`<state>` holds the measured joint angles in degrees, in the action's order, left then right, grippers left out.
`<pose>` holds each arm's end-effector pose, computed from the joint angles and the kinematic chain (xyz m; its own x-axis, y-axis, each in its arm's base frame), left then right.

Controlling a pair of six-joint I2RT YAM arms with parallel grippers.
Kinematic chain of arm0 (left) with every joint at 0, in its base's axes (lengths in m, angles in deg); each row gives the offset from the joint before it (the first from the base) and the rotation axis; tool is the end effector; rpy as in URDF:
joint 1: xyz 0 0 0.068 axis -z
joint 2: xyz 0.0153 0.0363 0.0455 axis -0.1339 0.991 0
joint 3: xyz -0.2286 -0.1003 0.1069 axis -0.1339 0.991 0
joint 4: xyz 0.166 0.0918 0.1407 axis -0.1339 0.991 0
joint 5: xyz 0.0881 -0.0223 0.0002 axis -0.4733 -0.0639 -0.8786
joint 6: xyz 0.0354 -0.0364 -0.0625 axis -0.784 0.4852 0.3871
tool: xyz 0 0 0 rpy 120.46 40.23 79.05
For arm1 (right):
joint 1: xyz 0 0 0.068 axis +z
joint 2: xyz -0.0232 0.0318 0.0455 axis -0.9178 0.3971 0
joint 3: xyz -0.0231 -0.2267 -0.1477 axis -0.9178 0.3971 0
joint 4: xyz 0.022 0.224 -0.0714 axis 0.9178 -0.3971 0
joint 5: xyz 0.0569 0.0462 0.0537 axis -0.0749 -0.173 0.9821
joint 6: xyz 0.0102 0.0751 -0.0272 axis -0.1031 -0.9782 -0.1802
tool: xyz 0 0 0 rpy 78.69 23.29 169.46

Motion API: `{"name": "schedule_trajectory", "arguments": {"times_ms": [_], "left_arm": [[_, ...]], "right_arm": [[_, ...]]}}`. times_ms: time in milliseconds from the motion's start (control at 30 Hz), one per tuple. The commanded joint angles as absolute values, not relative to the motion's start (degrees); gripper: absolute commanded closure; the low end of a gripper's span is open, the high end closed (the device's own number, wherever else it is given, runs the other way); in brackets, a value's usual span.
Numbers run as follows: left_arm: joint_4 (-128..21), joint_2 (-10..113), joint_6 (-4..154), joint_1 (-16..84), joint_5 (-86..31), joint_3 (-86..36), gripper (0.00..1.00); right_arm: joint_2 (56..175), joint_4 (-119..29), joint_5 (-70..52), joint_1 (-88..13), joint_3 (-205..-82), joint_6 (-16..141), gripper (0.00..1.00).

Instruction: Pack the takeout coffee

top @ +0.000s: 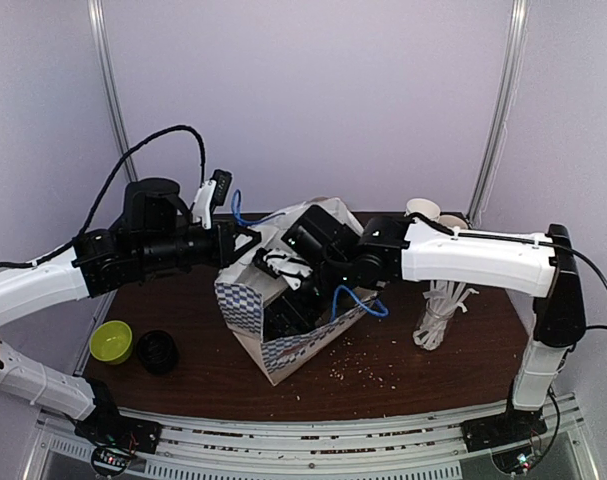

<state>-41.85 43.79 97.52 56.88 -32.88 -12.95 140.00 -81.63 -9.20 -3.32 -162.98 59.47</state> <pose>0.1812 -0.2155 0.3437 -0.6069 -0.1587 -0.7788 0.5400 0.6366 -0.5505 0.1770 0.3729 0.2784 -0.4896 -0.5880 -0.6439 -0.8539 0.4730 0.2173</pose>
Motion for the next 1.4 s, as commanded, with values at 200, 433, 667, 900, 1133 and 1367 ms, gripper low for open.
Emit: {"name": "schedule_trajectory", "arguments": {"times_ms": [200, 433, 667, 900, 1133, 1367], "left_arm": [[-38.2, 44.1, 96.3, 57.0, -32.4, -12.2, 1.0], [-38.2, 43.9, 95.8, 57.0, -31.9, -11.8, 1.0], [-38.2, 42.4, 92.7, 57.0, -32.4, -10.3, 1.0], [-38.3, 40.8, 87.5, 57.0, -30.2, -10.9, 1.0], [-38.5, 39.2, 79.0, 57.7, -25.7, -13.8, 1.0], [-38.6, 36.6, 69.7, 61.3, -24.4, -13.2, 1.0]], "right_arm": [[130.7, -77.0, -11.2, -3.2, -163.1, 60.6, 0.0], [127.0, -74.4, -13.5, -3.3, -160.4, 60.5, 0.0], [120.6, -69.4, -13.0, -3.3, -157.8, 60.7, 0.0], [111.6, -65.5, -16.7, -3.3, -156.3, 61.9, 0.0], [104.9, -61.2, -33.7, -3.3, -149.0, 63.5, 0.0], [101.2, -55.7, -42.2, -3.4, -142.2, 63.5, 0.0]]}}
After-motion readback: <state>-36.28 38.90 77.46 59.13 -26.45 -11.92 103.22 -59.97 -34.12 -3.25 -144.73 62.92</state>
